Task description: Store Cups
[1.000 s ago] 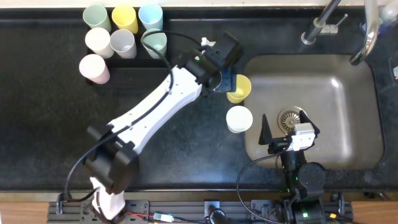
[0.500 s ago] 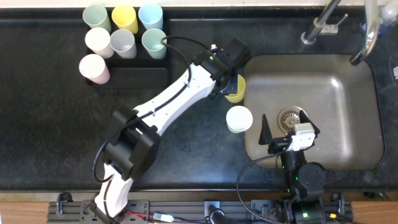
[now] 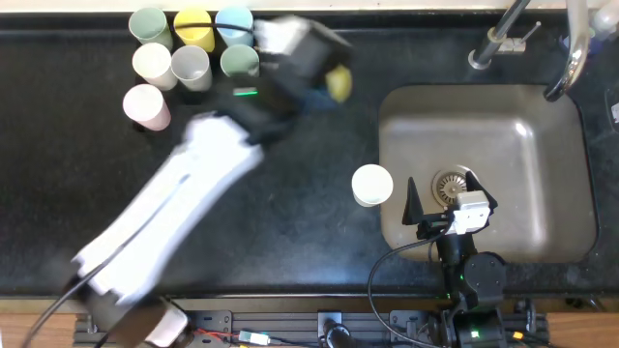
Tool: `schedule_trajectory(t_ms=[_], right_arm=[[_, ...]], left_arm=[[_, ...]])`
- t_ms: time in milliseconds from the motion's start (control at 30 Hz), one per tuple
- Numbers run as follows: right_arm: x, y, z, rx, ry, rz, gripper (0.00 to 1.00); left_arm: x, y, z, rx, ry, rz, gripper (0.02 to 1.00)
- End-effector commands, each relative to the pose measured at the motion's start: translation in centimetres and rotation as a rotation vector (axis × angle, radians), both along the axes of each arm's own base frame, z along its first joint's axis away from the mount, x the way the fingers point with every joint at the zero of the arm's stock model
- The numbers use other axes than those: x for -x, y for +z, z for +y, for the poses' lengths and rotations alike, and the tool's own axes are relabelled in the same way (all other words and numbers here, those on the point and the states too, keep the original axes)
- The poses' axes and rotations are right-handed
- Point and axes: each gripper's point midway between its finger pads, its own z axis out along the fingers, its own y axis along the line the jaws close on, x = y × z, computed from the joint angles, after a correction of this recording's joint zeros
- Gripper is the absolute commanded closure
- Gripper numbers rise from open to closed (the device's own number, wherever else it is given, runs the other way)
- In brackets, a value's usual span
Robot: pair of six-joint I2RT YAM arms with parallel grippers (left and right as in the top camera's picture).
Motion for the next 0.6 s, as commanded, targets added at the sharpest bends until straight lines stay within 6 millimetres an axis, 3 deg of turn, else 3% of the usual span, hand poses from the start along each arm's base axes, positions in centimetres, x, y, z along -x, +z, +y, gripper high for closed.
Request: schedule_trajectory(t_ms=[33,100,233,467,600], right_arm=[[0.0,-0.3,-0.2,0.000,-0.006,-0.003,0.003],[0.0,-0.3,-0.2,0.000,-0.006,-0.003,0.003],[0.0,-0.3,-0.2,0.000,-0.006,-0.003,0.005],[0.0,-0.3,-0.2,0.000,-0.006,-0.003,0.003],[0.0,-0.3,-0.2,0.000,-0.006,-0.003,0.003]], left_arm=[[1.0,0.7,12.9,0.178,0.599,0.007,0.982],[2.3,-1.6,15.9,0.256,0.784,0.094,0.982],[3.6,-6.5,19.0,0.345,0.993,0.257,0.982],[2.5,-13.5,20.5,0.319,1.067,0.371,0.982],[2.1,-15.4,20.4,0.292,1.075,0.410,0.980]])
